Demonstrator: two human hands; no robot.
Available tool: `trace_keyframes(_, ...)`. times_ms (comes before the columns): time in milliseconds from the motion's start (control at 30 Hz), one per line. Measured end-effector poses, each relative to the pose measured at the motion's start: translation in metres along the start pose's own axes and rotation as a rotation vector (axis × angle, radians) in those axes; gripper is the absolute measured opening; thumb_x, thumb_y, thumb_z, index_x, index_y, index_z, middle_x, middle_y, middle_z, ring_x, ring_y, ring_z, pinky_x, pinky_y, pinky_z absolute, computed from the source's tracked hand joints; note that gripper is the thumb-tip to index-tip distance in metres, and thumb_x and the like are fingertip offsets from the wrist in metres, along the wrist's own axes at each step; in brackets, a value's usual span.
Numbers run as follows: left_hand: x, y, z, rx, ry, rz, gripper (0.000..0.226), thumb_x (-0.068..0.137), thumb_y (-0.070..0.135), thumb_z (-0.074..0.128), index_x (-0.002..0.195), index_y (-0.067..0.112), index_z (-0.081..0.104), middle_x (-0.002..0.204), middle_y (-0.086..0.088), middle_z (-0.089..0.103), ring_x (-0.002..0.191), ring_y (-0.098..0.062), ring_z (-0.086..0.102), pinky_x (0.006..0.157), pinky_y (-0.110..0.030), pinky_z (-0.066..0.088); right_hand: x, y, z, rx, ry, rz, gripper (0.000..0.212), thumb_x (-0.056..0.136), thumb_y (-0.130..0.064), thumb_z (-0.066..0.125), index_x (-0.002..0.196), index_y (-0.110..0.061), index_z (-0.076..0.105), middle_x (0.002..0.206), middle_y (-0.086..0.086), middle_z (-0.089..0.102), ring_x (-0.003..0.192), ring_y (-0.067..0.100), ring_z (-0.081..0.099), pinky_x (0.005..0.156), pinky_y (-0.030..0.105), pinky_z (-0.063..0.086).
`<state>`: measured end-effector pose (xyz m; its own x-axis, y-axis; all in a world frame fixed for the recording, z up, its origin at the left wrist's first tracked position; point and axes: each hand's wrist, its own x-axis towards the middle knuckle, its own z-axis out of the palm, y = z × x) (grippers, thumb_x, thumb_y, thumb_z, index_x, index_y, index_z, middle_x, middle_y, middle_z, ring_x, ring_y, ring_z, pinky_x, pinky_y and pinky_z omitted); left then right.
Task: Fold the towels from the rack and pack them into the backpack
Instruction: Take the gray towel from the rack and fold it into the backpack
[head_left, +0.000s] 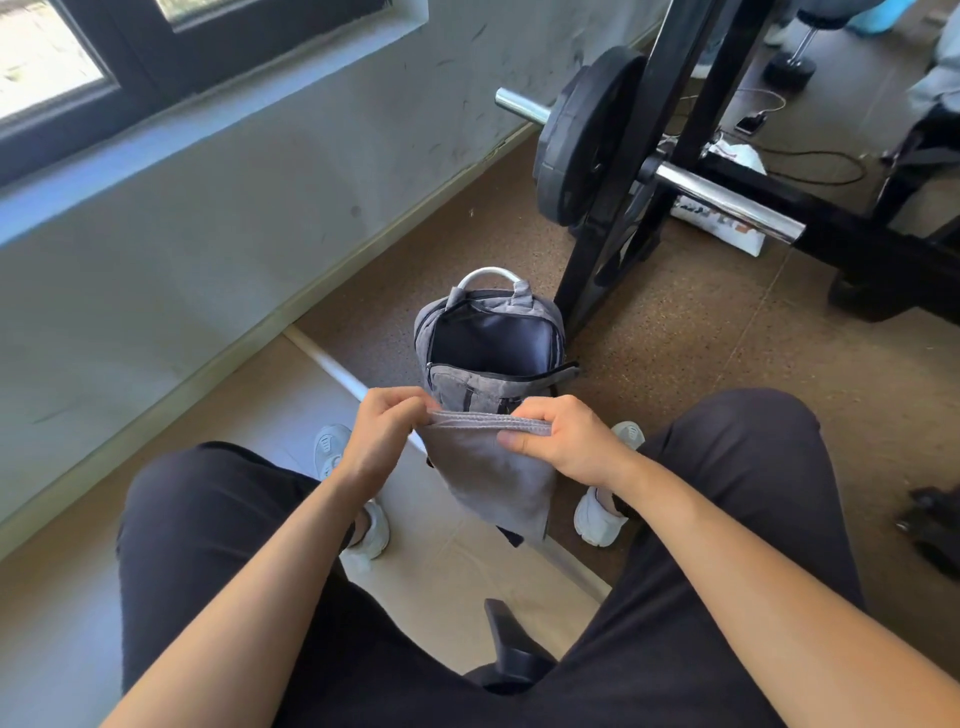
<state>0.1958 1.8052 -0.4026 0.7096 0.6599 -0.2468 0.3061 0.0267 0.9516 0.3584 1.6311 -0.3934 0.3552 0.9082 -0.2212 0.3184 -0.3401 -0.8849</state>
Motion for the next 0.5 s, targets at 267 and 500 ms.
trace_keyframes(267, -0.01, 0.001, 0.004, -0.213, -0.45, -0.148, 0.082, 0.051, 0.073, 0.083, 0.1, 0.009, 0.076, 0.101, -0.005, 0.077, 0.097, -0.018, 0.071, 0.087, -0.03, 0.054, -0.011, -0.03, -0.022, 1.022, -0.06, 0.205, 0.04, 0.102, -0.02, 0.049, 0.134, 0.001, 0.058, 0.128, 0.018, 0.067, 0.114, 0.028, 0.068, 0.09, 0.034, 0.058)
trace_keyframes(500, -0.017, 0.008, 0.007, -0.194, -0.534, -0.184, 0.059, 0.05, 0.052, 0.098, 0.092, 0.014, 0.082, 0.096, -0.011, 0.079, 0.085, -0.022, 0.077, 0.073, -0.028, 0.059, -0.005, -0.021, -0.035, 1.089, 0.131, 0.467, 0.039, 0.102, -0.042, 0.052, 0.12, -0.013, 0.071, 0.121, 0.01, 0.073, 0.11, 0.023, 0.07, 0.099, 0.037, 0.05)
